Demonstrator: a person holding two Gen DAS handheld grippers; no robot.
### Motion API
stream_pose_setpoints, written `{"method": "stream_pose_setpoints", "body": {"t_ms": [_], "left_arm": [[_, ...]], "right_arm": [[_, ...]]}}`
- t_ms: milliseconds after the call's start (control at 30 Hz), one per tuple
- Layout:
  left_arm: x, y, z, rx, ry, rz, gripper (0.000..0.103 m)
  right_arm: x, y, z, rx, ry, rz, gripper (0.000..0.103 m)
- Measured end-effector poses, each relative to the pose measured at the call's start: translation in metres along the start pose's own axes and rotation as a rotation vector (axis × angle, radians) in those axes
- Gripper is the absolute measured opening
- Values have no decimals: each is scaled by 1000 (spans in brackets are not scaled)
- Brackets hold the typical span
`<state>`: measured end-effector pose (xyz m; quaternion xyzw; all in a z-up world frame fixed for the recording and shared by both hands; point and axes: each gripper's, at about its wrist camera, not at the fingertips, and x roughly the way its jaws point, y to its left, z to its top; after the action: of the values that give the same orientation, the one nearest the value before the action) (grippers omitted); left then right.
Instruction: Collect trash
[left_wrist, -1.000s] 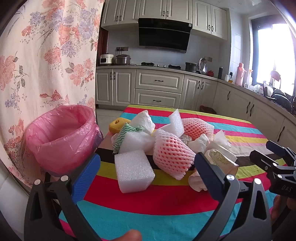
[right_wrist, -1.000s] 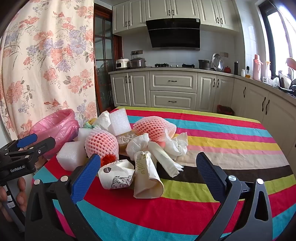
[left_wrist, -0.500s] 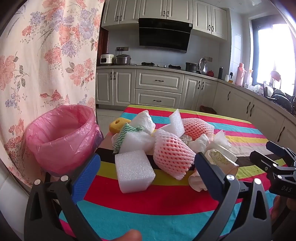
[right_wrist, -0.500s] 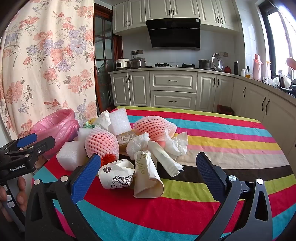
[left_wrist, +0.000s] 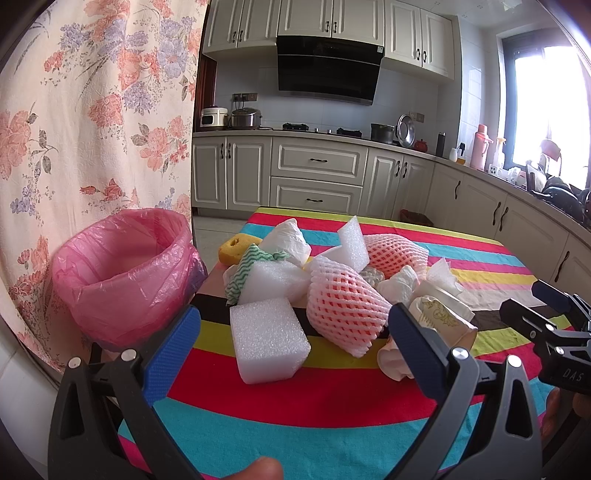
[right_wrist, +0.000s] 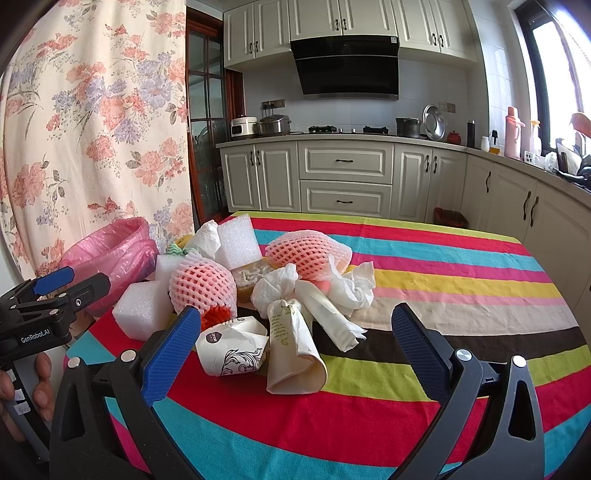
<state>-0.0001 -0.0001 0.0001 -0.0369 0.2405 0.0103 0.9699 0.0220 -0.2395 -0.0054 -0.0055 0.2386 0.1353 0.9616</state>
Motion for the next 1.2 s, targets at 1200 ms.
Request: {"method": "stream_pose_setpoints", "body": {"t_ms": [1200], "left_arm": [[56,35,-16,-55,191,17,87]], "right_arm": [[82,-17,-5,2,276,45,83]]}}
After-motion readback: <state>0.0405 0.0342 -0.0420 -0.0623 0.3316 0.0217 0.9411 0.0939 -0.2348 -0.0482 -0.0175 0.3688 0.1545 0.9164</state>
